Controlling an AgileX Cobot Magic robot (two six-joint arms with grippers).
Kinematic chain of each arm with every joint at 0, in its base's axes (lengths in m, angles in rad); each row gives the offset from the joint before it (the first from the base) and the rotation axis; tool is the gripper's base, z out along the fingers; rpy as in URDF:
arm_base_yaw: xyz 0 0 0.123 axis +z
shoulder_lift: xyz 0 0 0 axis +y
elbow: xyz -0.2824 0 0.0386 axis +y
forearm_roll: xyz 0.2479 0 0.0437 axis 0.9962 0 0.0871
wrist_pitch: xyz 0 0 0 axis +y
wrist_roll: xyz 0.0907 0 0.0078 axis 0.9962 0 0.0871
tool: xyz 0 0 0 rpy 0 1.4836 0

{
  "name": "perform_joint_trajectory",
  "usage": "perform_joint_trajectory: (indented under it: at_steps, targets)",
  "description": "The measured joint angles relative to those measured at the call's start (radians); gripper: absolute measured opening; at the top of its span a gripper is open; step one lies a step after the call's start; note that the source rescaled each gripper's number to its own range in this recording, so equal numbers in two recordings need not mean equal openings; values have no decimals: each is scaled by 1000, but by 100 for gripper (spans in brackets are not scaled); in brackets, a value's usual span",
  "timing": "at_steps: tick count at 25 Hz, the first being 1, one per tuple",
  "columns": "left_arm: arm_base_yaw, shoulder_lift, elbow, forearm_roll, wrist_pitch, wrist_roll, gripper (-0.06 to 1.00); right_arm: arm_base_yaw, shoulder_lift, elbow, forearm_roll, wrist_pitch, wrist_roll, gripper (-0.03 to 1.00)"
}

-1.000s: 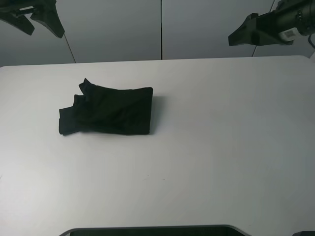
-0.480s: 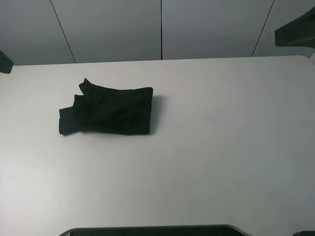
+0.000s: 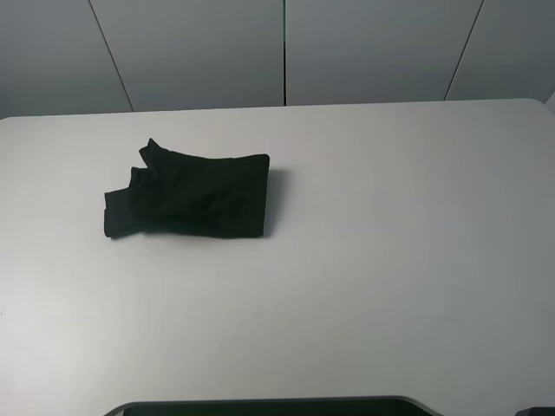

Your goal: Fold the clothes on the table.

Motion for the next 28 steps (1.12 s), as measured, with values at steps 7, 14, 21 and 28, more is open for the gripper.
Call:
perform_joint_trajectory:
  at_steps: [7, 14, 21, 28]
  targets:
    - [0, -262, 85, 32, 53, -53, 96, 0, -99, 73, -6, 45, 49, 100]
    - [0, -478, 89, 91, 135, -101, 96, 33, -110, 119, -50, 107, 88, 100]
    - [0, -547, 99, 91, 140, -125, 96, 39, -122, 192, -81, 61, 96, 100]
    - [0, -552, 173, 91, 145, -125, 96, 39, -266, 212, -81, 25, 94, 100]
